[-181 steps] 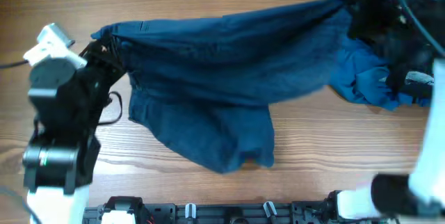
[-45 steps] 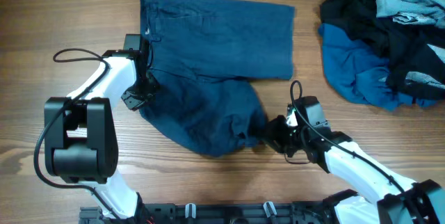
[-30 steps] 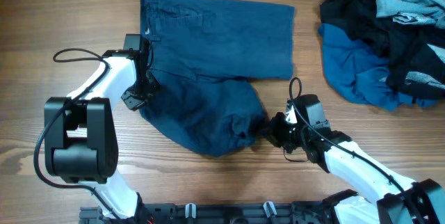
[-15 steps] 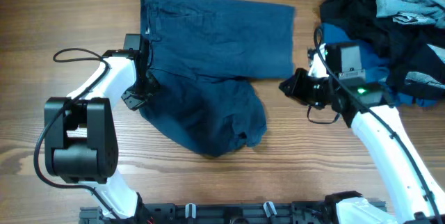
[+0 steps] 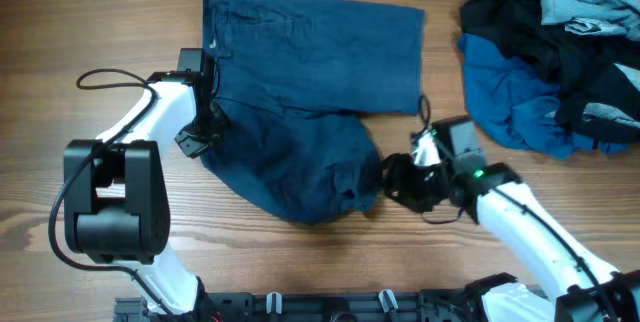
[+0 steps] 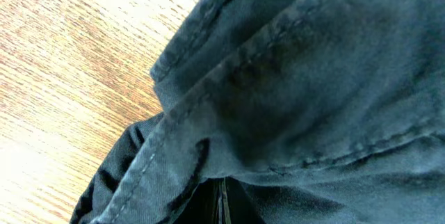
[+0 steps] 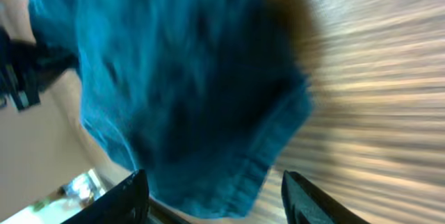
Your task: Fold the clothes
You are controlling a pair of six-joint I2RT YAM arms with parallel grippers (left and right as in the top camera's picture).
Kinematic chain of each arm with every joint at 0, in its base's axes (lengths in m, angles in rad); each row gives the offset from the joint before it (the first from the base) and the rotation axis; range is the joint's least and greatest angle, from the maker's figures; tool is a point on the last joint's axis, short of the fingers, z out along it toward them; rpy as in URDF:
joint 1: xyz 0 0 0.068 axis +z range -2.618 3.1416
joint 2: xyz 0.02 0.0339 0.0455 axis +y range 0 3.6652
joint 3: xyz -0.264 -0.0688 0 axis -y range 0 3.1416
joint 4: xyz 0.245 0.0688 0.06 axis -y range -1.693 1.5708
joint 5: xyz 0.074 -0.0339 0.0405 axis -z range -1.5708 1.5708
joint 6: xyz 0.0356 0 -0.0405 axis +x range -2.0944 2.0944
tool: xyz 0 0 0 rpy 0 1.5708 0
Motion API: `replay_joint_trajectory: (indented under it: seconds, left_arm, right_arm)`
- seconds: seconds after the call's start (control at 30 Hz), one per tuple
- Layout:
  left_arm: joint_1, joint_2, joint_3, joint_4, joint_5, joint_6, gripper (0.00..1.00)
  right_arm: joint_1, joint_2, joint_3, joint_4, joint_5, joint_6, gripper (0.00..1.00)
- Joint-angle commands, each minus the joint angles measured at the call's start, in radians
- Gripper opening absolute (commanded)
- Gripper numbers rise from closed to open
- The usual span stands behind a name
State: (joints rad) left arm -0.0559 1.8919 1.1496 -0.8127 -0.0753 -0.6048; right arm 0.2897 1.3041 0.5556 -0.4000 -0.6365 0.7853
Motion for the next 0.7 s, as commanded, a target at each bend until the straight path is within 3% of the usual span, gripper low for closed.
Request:
replay_joint_trajectory:
  seconds: [0.0,0.33,0.67]
  left_arm:
    - [0.004,0.016,-0.007,0.024,0.03,-0.013,0.04]
    - [0.004,0.016,-0.007,0.024,0.03,-0.013,0.04]
    - [0.004,0.016,-0.007,0.036,0.03,-0.013,0.04]
  right_arm:
    - [0.083,0.002,-0.058,0.102,-0.033,0.16,0.64]
    - [0.128,0.002,-0.061,-0.015,0.058,0.158,0.64]
    - [0.153,0.046,-0.061,0.125,0.119,0.24,0.61]
